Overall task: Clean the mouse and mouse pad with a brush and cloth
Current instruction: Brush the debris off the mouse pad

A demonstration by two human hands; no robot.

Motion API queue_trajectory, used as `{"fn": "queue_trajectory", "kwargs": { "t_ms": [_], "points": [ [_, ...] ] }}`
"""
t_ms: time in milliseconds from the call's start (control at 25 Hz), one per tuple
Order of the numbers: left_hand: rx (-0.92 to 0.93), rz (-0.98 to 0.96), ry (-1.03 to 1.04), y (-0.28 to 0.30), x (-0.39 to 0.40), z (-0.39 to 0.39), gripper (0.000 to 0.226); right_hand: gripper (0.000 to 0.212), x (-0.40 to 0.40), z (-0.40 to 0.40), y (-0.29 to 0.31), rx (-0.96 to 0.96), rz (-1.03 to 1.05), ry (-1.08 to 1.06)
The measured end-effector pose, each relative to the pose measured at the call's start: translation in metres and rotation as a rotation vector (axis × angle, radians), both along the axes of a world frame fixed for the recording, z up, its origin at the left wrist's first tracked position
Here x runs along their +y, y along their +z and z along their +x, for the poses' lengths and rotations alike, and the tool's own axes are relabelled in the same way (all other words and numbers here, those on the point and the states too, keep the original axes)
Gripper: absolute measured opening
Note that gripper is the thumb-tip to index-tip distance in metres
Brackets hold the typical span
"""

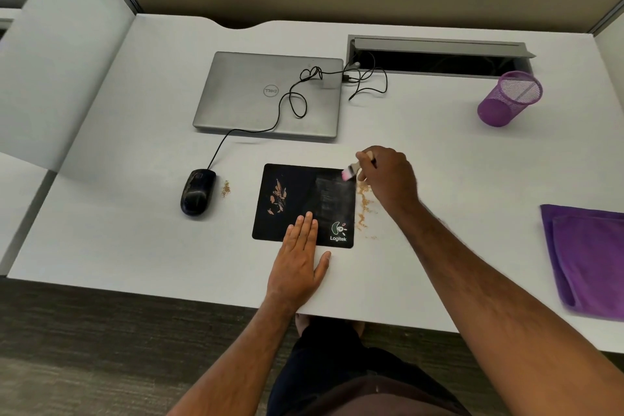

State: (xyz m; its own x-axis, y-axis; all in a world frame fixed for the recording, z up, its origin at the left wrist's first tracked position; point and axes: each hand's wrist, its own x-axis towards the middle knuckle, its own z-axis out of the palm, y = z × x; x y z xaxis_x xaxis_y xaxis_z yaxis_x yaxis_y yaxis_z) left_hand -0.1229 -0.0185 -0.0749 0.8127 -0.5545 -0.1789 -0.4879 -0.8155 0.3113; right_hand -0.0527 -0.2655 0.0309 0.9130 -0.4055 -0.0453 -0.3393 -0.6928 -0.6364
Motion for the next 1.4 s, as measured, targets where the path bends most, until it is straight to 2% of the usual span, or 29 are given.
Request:
{"fn": "queue_trajectory", "kwargs": {
  "t_ms": [120, 240, 440, 560, 680, 840, 1040, 1400],
  "points": [
    [0.009, 0.006, -0.002, 0.001, 0.000, -0.001, 0.077, 0.031, -0.006, 0.002, 0.004, -0.057, 0.016, -0.017],
    [0.020, 0.010, 0.001, 0.000, 0.000, 0.000, 0.078, 0.030, 0.013, 0.004, 0.003, -0.025, 0.097, 0.074],
    [0.030, -0.006, 0.006, 0.001, 0.000, 0.000, 0.077, 0.030, -0.002, -0.002, 0.002, 0.012, -0.127, 0.067],
    [0.014, 0.000, 0.002, 0.002, 0.000, 0.000, 0.077, 0.028, -0.015, -0.011, 0.004, -0.059, 0.027, 0.007],
    [0.025, -0.001, 0.003, 0.002, 0.000, 0.000, 0.077, 0.028, -0.015, -0.019, 0.000, -0.041, 0.140, -0.028],
    [0.039, 0.000, 0.003, 0.001, 0.000, 0.001, 0.078, 0.029, -0.022, -0.034, -0.003, -0.042, 0.098, -0.089],
    [0.037, -0.003, 0.008, 0.001, 0.000, 0.001, 0.078, 0.027, -0.015, -0.041, -0.004, -0.040, 0.151, 0.025],
    [0.031, 0.013, 0.002, 0.002, 0.000, 0.000, 0.078, 0.025, -0.020, -0.048, -0.007, -0.058, 0.195, -0.035]
  ]
}}
